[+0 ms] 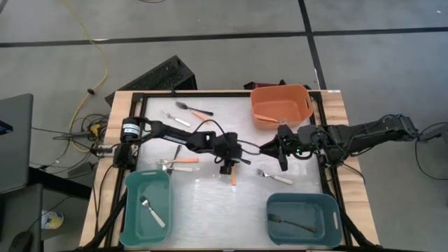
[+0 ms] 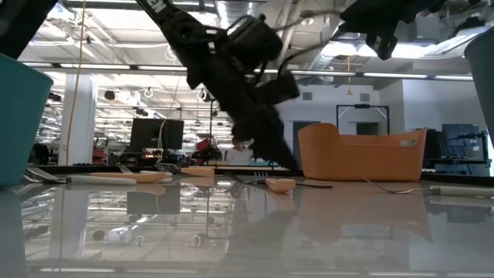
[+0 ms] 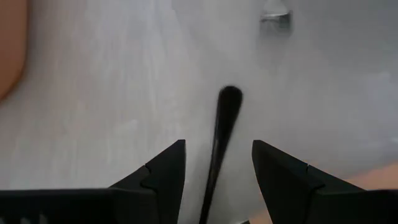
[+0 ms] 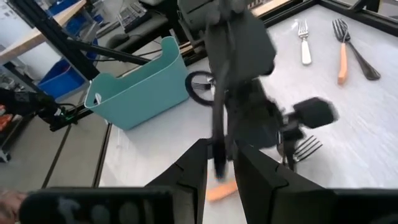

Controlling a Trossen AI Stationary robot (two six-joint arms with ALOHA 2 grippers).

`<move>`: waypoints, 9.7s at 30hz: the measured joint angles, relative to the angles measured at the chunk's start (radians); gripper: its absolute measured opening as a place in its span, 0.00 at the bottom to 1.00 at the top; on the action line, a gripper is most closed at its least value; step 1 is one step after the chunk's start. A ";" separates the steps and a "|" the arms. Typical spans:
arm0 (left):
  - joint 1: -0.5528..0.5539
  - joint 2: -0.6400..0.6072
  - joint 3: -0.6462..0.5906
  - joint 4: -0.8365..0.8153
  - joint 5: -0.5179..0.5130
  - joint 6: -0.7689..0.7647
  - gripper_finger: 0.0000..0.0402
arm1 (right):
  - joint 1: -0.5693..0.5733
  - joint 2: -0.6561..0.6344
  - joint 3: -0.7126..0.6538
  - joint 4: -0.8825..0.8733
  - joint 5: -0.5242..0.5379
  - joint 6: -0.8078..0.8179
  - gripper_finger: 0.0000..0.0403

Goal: Sort silverware by color (type)
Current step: Put the black fork into the blue bin, then put the orange fork into the orange bin, then put the white fork into the green bin

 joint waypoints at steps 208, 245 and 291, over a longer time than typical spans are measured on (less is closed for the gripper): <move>0.094 -0.949 -0.088 -0.948 0.072 -0.096 0.23 | -0.126 1.340 0.934 -0.628 -0.130 0.720 0.39; 0.322 -0.859 -0.087 -0.247 -0.098 -0.134 0.23 | -0.742 0.627 0.901 -0.993 -0.129 -0.866 0.08; 0.446 -0.753 -0.087 -0.260 0.229 -0.322 0.23 | -0.771 0.637 0.576 -0.805 0.238 -0.959 0.22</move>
